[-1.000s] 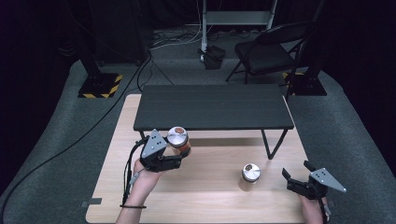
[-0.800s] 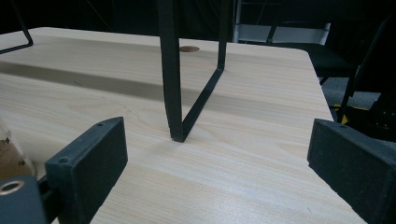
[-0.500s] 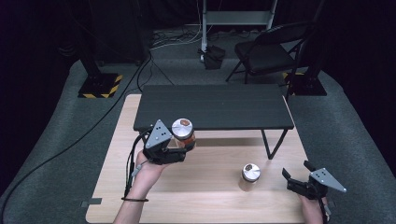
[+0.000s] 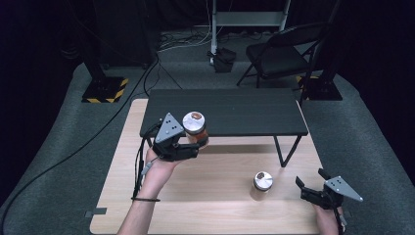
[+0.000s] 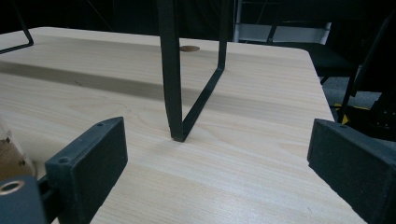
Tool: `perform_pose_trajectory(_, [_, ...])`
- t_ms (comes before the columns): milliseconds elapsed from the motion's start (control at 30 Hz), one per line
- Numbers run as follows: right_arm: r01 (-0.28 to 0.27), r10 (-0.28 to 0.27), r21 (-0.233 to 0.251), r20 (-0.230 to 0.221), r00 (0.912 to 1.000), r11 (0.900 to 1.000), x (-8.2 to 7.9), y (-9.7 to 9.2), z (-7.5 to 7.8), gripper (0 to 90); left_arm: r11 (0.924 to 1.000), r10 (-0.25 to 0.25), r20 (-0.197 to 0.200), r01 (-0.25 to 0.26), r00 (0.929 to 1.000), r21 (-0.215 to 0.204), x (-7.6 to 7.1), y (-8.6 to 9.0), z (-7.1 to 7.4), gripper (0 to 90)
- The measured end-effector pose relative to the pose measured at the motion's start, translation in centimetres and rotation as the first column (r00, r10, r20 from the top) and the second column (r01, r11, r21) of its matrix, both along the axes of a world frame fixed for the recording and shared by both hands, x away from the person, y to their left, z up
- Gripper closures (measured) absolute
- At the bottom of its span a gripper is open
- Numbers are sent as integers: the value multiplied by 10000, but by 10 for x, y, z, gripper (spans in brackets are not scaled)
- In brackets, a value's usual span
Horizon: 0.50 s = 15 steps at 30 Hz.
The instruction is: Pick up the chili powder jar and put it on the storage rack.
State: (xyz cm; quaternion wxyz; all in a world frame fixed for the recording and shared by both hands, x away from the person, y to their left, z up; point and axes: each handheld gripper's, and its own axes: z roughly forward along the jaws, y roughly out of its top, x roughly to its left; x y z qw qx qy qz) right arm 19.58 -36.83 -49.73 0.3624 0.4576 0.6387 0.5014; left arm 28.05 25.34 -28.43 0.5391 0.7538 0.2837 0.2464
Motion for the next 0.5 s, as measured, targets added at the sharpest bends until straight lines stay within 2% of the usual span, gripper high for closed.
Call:
perform_pose_trajectory(67, [-5, 5, 8, 1, 10000, 10000, 0, 0, 0, 40, 9994, 314, 46, -315, 9995, 114, 4, -4, 3, 312])
perform_pose_trajectory(100, [-5, 5, 8, 1, 10000, 10000, 0, 0, 0, 40, 9994, 314, 46, -315, 9995, 114, 4, -4, 3, 313])
perform_pose_trajectory(133, [-4, 4, 3, 6, 10000, 10000, 0, 0, 0, 40, 9984, 568, -14, -568, 9984, -4, 8, -5, 4, 313])
perform_pose_trajectory(200, [-6, 6, -4, 7, 10000, 10000, 0, 0, 0, 41, 9976, 686, -50, -687, 9976, -89, 10, -6, 4, 312])
perform_pose_trajectory(267, [-12, 12, -7, 17, 10000, 10000, 0, 0, 0, 41, 9943, 1052, -81, -1053, 9944, -165, 14, -8, 5, 313])
perform_pose_trajectory(500, [-25, 25, 6, -4, 10000, 10000, 0, 0, 0, 41, 9877, 1565, -262, -1563, 9873, 98, 25, -15, 9, 313])
